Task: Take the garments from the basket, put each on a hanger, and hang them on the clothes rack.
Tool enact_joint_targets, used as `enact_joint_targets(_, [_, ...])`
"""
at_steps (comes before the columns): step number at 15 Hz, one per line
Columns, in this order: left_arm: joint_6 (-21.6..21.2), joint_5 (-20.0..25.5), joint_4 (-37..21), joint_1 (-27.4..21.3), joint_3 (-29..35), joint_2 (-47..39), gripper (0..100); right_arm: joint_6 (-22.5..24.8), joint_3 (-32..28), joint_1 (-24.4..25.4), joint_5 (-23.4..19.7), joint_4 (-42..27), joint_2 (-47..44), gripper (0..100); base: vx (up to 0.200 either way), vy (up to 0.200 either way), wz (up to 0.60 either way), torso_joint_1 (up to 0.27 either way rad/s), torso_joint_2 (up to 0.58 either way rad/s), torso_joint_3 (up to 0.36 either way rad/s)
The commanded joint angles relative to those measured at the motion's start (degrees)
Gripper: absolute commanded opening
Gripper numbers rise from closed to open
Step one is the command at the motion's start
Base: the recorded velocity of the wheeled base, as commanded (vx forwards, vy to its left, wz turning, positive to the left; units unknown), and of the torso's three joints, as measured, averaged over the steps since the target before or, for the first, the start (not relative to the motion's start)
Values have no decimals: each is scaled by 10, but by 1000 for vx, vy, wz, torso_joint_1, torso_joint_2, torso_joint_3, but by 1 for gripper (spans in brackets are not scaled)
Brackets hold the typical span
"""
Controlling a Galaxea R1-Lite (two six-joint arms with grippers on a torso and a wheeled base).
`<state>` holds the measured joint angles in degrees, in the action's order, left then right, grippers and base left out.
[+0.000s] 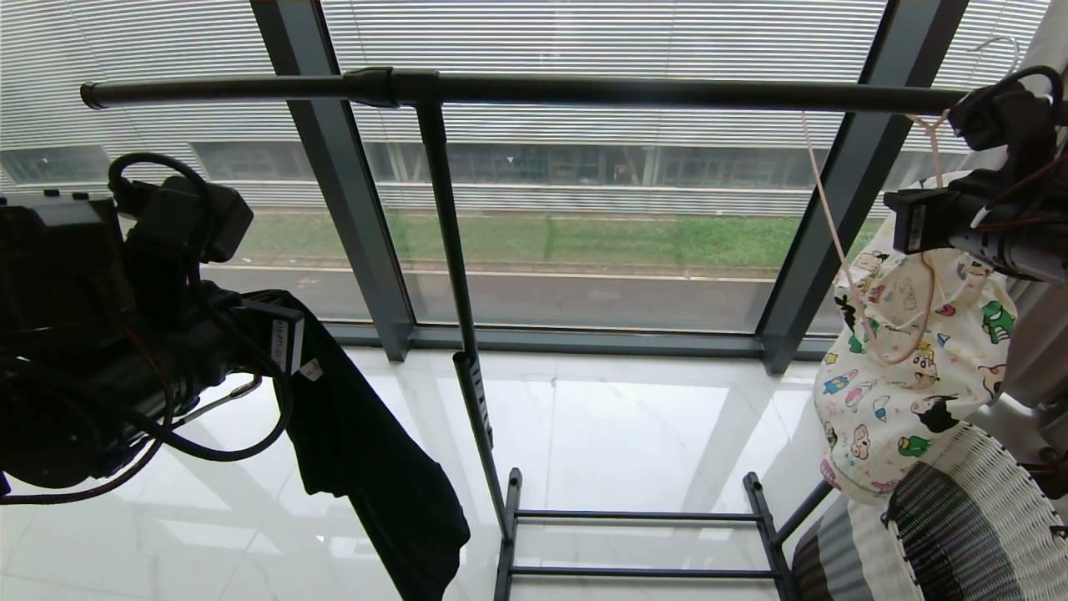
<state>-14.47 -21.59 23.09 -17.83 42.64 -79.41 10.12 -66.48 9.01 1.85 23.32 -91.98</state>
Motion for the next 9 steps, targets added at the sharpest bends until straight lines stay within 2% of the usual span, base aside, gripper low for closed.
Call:
enact_joint_targets(1, [0,0,0,1,1,0,0,7,37,14,0,-1,40,0,0,0,0,0,0,0])
enact_joint_targets(4, [-1,0,0,1,1,0,0,26,74,24,-1,1,72,0,0,0,0,0,0,0])
enact_joint_targets(6, [-1,0,0,2,1,0,0,83,123,26,0,1,106,0,0,0,0,0,0,0])
enact_joint_targets(7, [-5,0,0,3,1,1,0,92,140,27,0,1,117,0,0,0,0,0,0,0])
enact_joint_targets(9, [-18,0,0,6,1,5,0,96,171,35,1,1,138,0,-200,0,0,5,2,2])
